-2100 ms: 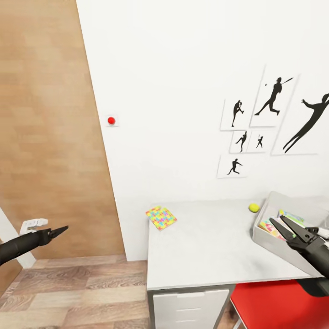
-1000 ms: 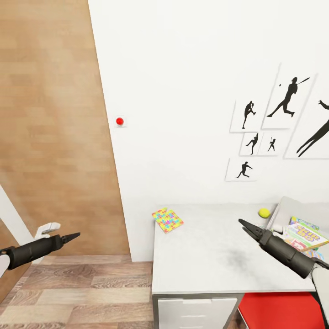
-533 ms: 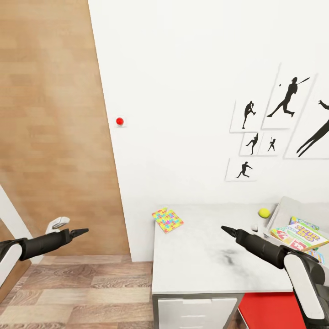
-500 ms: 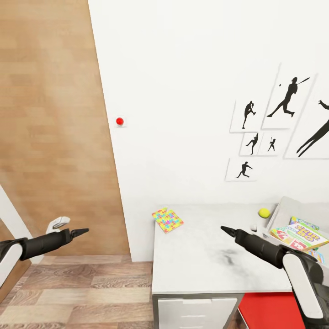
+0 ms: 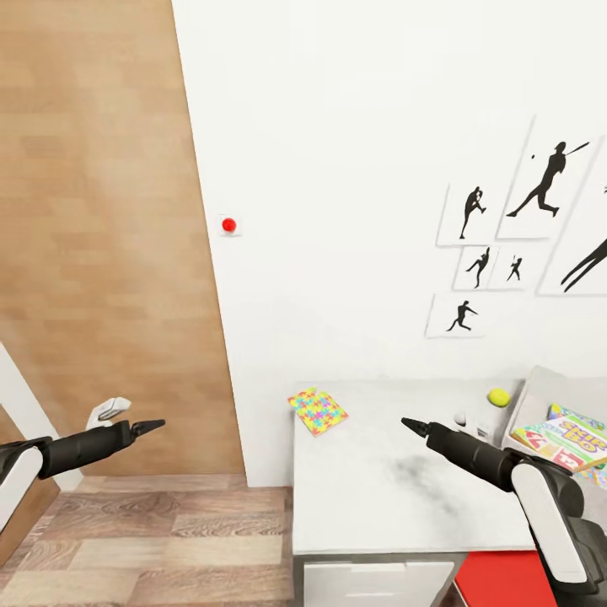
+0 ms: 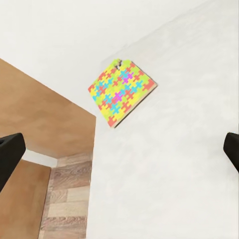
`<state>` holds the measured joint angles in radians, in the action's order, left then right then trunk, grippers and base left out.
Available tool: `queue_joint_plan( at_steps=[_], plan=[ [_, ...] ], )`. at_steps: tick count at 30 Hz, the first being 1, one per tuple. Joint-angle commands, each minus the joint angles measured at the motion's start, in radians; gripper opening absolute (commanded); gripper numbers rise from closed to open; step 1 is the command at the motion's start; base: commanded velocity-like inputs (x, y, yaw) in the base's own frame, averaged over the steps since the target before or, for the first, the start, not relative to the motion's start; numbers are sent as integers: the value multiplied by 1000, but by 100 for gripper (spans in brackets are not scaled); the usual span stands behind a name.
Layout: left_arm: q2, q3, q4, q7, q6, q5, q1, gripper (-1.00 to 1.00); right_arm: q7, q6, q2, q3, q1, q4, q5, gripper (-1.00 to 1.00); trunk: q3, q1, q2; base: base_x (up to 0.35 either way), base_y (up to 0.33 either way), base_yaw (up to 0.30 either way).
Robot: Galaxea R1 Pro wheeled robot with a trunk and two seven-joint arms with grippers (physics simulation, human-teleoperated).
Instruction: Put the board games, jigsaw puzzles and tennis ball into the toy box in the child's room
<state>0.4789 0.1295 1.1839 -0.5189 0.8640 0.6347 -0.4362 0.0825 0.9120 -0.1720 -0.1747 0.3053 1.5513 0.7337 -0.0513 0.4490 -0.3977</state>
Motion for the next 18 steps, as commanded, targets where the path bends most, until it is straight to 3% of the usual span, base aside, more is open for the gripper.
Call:
queue_joint_plan(
  at_steps=[1, 13, 18],
  plan=[
    [0, 2, 0, -3, 6, 0, -1, 100, 8, 5, 0, -1, 1, 1, -8, 100, -2, 1, -2, 179, 225, 0],
    [0, -1, -1, -3, 6, 0, -1, 100, 9, -33, 0, 3, 0, 0, -8, 100, -2, 1, -2, 195, 254, 0],
    [0, -4, -2, -3, 4, 0, -1, 100, 1, -49, 0, 21, 1, -1, -13, 100, -2, 1, -2, 148, 115, 0]
  ],
)
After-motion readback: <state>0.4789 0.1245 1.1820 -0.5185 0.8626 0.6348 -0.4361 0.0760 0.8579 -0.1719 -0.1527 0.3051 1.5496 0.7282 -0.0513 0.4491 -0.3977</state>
